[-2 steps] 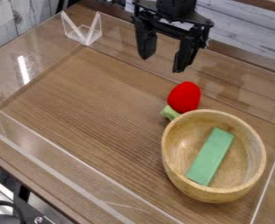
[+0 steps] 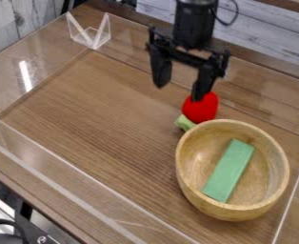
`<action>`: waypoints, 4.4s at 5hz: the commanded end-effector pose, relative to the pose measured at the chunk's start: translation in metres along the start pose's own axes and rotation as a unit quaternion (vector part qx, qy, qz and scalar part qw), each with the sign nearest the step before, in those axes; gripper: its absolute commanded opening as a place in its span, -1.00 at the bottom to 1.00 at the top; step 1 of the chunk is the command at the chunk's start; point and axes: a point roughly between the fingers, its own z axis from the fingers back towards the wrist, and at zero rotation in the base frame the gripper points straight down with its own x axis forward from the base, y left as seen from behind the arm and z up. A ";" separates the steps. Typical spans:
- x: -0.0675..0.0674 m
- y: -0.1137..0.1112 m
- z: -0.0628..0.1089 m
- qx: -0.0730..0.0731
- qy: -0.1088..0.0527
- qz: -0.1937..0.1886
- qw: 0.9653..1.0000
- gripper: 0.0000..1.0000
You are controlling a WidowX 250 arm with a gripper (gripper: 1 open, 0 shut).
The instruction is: Move the red object to the left side of the table
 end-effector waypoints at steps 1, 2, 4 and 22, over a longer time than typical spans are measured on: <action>0.004 -0.007 -0.001 -0.007 -0.022 0.001 1.000 1.00; 0.005 -0.009 -0.010 -0.010 -0.020 0.005 1.000 1.00; 0.015 0.000 -0.021 -0.016 -0.039 0.068 0.997 -1.00; 0.033 -0.008 -0.023 -0.014 -0.097 -0.056 0.994 1.00</action>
